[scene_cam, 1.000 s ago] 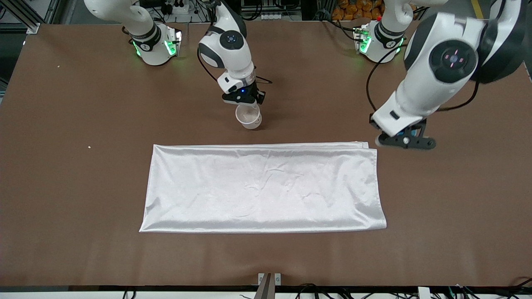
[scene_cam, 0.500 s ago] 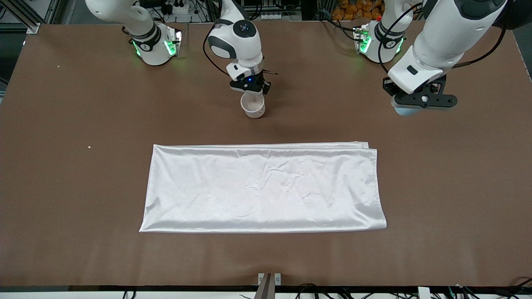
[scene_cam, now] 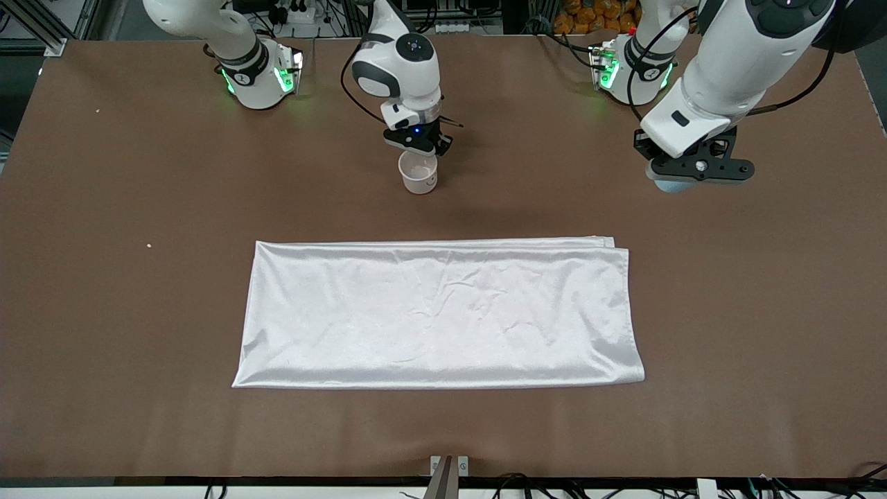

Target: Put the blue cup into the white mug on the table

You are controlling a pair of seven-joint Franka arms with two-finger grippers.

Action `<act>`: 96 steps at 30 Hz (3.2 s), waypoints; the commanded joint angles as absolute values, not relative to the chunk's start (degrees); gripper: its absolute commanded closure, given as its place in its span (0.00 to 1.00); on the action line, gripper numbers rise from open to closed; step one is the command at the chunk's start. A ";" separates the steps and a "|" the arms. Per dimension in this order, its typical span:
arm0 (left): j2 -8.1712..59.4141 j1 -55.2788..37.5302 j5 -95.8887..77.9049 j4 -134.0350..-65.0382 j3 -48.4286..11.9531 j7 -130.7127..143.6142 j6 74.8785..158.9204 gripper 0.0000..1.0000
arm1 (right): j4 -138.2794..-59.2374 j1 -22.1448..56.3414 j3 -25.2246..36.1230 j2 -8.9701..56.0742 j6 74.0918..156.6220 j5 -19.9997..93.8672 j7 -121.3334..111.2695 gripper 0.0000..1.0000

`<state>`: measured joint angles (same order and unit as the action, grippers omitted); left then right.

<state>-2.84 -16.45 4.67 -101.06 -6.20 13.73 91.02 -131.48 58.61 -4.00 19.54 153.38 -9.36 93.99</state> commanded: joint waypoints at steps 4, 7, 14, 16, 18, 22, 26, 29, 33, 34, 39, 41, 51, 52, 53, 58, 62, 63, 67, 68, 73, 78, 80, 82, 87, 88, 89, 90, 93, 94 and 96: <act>-3.60 -16.52 3.43 -100.90 -6.68 13.45 91.05 1.00 | -131.05 58.80 -3.78 17.85 153.02 -11.16 96.77 0.00; -3.52 -16.70 3.43 -100.81 -6.77 13.36 91.05 1.00 | -130.96 58.62 -3.78 16.70 152.41 -11.16 96.59 0.00; -3.34 -16.79 3.34 -99.50 -8.17 13.36 91.05 1.00 | -128.24 58.27 -3.78 12.57 142.05 -11.16 95.10 0.00; -3.16 -16.79 3.34 -98.62 -9.49 13.45 91.05 1.00 | -127.36 58.27 -3.69 11.61 139.32 -11.16 93.79 0.00; -3.08 -16.79 3.34 -98.00 -10.45 13.53 91.05 1.00 | -126.48 57.92 -3.60 10.73 137.03 -11.08 92.21 0.00; -3.16 -16.79 3.34 -97.73 -13.35 14.50 91.05 1.00 | -124.55 56.17 -3.60 9.76 133.60 -10.99 89.04 0.00; -2.73 -16.79 3.43 -97.12 -16.52 14.77 91.05 1.00 | -123.14 53.62 -3.60 9.76 132.19 -10.90 84.83 0.00; -2.29 -16.87 3.34 -96.94 -17.66 14.77 91.14 1.00 | -123.05 50.99 -3.60 9.67 132.10 -10.81 80.79 0.00; -1.76 -17.05 2.99 -96.94 -19.94 15.99 91.41 1.00 | -123.05 45.89 -3.60 9.67 132.10 -10.64 73.23 0.00; -1.50 -17.05 2.64 -96.94 -20.73 16.61 91.58 1.00 | -122.96 44.31 -3.60 9.75 132.10 -10.63 70.95 0.00; 0.35 -17.05 2.02 -96.51 -24.60 21.52 92.02 1.00 | -122.70 36.49 -3.60 9.93 132.10 -10.28 59.44 0.00; 1.58 -17.14 2.11 -95.37 -26.36 23.28 92.63 1.00 | -122.70 33.76 -3.52 10.19 132.10 -10.28 55.48 0.00; 8.69 -17.14 2.46 -94.92 -36.12 34.10 99.22 1.00 | -122.78 20.14 -3.52 10.63 131.23 -10.28 38.07 0.00; 9.48 -17.14 2.55 -94.92 -36.73 34.10 99.75 1.00 | -122.70 19.34 -3.52 10.55 130.00 -10.28 36.58 0.00; 10.19 -17.23 2.55 -94.92 -37.35 34.10 100.63 1.00 | -122.61 18.55 -3.52 10.37 128.60 -10.28 35.17 0.00; 13.44 -17.93 3.34 -94.92 -39.37 34.01 104.32 1.00 | -121.64 15.03 -3.60 9.41 124.11 -10.28 29.36 0.00; 16.25 -18.81 4.92 -94.92 -40.69 34.10 105.64 1.00 | -120.85 12.93 -3.52 9.32 123.31 -10.28 25.94 0.00; 16.87 -18.81 5.53 -95.01 -41.22 34.28 106.17 1.00 | -120.76 12.48 -3.60 9.32 123.31 -10.28 25.06 0.00; 20.38 -18.90 8.78 -94.92 -43.50 36.21 108.01 1.00 | -120.06 10.47 -3.60 9.23 123.22 -10.28 21.89 0.00; 21.52 -18.98 10.09 -94.92 -44.11 36.56 108.54 1.00 | -120.06 9.85 -3.52 9.14 123.22 -10.28 21.01 0.00; 26.27 -20.74 15.02 -93.17 -45.79 40.86 110.21 1.00 | -120.06 5.81 -3.69 8.61 123.13 -10.28 15.04 0.00; 29.87 -22.41 20.56 -92.37 -46.93 43.67 110.74 1.00 | -119.62 3.96 -3.69 8.35 121.99 -8.97 13.01 0.00; 31.02 -22.94 21.62 -92.11 -47.37 45.69 111.53 1.00 | -119.36 3.87 -3.52 8.35 121.47 -7.74 12.92 0.00; 31.64 -24.16 22.93 -92.02 -47.37 47.45 111.71 1.00 | -119.18 3.78 -3.52 8.26 121.03 -7.21 12.75 0.00; 33.48 -25.66 24.78 -91.58 -47.29 49.22 111.80 1.00 | -119.09 2.99 -3.69 6.95 120.24 -6.68 12.22 0.00; 34.10 -26.10 25.22 -91.06 -47.29 49.57 111.80 1.00 | -119.09 2.99 -3.69 6.42 120.23 -6.33 12.13 0.00; 34.54 -26.36 25.57 -90.62 -47.29 49.92 111.80 1.00 | -119.09 2.99 -3.69 6.07 120.23 -6.07 12.13 0.00; 35.06 -26.72 25.92 -90.35 -47.29 50.27 111.80 1.00 | -119.09 2.99 -3.69 5.80 120.15 -5.89 12.13 0.00; 36.56 -27.42 27.50 -89.65 -47.28 51.32 111.88 1.00 | -119.09 2.99 -3.69 4.57 119.10 -5.01 11.95 0.00; 37.08 -27.86 28.21 -89.39 -47.20 51.76 111.88 1.00 | -119.09 2.99 -3.69 4.05 118.66 -4.31 11.61 0.00; 38.05 -28.39 29.44 -88.95 -47.20 52.82 111.88 1.00 | -119.27 2.99 -3.60 2.73 118.04 -3.00 10.20 0.00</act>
